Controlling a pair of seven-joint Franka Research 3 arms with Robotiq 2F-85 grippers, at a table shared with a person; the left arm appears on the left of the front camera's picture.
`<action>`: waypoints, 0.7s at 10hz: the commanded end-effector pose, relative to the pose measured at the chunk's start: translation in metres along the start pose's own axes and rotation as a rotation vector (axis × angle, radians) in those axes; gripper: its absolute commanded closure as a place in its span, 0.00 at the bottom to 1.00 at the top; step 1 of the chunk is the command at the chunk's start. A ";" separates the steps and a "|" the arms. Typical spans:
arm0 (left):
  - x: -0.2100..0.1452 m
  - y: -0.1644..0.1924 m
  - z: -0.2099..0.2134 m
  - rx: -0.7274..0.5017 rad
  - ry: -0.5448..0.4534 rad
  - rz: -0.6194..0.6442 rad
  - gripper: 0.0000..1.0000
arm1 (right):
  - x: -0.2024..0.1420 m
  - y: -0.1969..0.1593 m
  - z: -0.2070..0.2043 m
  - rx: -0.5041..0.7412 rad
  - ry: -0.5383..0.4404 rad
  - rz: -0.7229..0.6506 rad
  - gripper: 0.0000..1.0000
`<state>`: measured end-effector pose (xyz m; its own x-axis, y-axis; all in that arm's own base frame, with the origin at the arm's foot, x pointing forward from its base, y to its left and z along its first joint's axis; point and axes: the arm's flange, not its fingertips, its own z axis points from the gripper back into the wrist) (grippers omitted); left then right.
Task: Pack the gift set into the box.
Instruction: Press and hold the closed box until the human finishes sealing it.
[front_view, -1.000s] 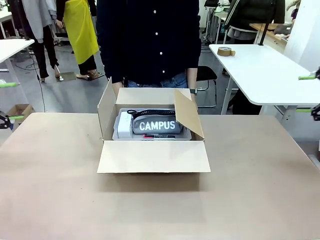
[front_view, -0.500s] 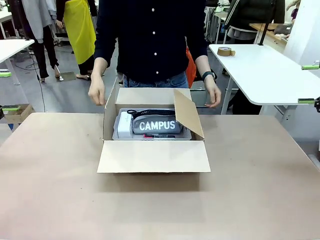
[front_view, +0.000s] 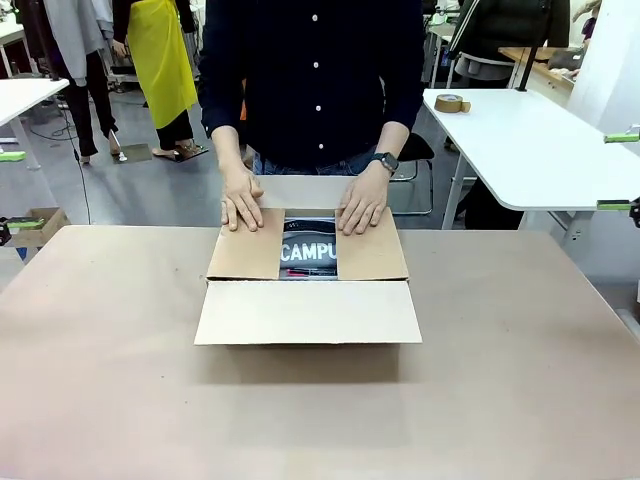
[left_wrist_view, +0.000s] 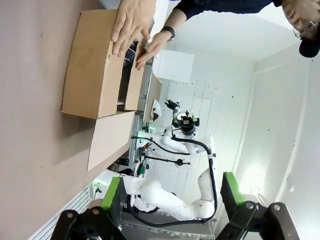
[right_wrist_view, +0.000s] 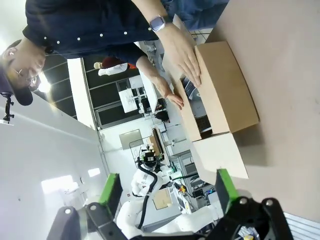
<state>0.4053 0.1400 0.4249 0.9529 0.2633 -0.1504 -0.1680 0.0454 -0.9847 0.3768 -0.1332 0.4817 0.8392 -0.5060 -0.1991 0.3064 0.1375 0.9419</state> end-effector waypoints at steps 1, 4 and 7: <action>-0.003 0.002 0.000 0.005 -0.006 -0.025 0.00 | 0.001 0.001 -0.001 0.022 0.003 0.020 0.00; -0.003 0.002 0.000 0.005 -0.006 -0.025 0.00 | 0.001 0.001 -0.001 0.022 0.003 0.020 0.00; -0.003 0.002 0.000 0.005 -0.006 -0.025 0.00 | 0.001 0.001 -0.001 0.022 0.003 0.020 0.00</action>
<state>0.4054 0.1399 0.4249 0.9531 0.2631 -0.1496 -0.1673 0.0459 -0.9848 0.3768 -0.1331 0.4818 0.8393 -0.5060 -0.1990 0.3067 0.1383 0.9417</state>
